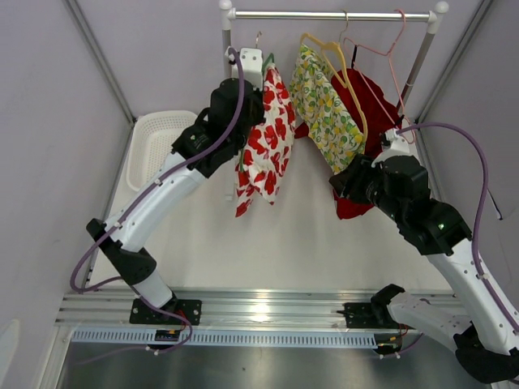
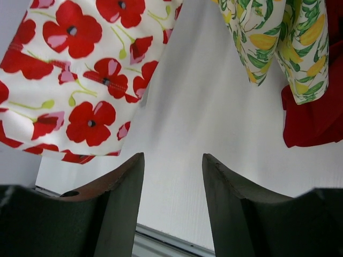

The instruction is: Place the skirt on the hanger

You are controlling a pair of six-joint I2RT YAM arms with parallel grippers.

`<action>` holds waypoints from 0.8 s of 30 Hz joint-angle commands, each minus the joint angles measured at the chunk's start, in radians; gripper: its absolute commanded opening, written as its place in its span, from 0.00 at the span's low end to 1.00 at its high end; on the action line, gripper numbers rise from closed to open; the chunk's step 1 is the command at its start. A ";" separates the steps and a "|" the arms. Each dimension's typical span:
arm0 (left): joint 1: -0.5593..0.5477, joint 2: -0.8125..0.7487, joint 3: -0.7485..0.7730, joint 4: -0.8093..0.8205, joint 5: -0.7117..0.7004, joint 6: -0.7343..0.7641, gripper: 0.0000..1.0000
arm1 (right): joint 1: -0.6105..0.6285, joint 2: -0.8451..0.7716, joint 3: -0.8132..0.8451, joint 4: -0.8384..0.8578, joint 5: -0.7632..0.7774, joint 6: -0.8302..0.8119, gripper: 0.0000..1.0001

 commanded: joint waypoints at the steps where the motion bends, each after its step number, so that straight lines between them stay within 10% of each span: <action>1: 0.025 0.012 0.119 0.064 0.015 0.026 0.00 | -0.014 -0.018 0.027 0.055 -0.034 -0.025 0.53; 24: 0.182 0.262 0.360 0.128 0.137 0.007 0.00 | -0.046 -0.057 -0.048 0.104 -0.093 -0.032 0.52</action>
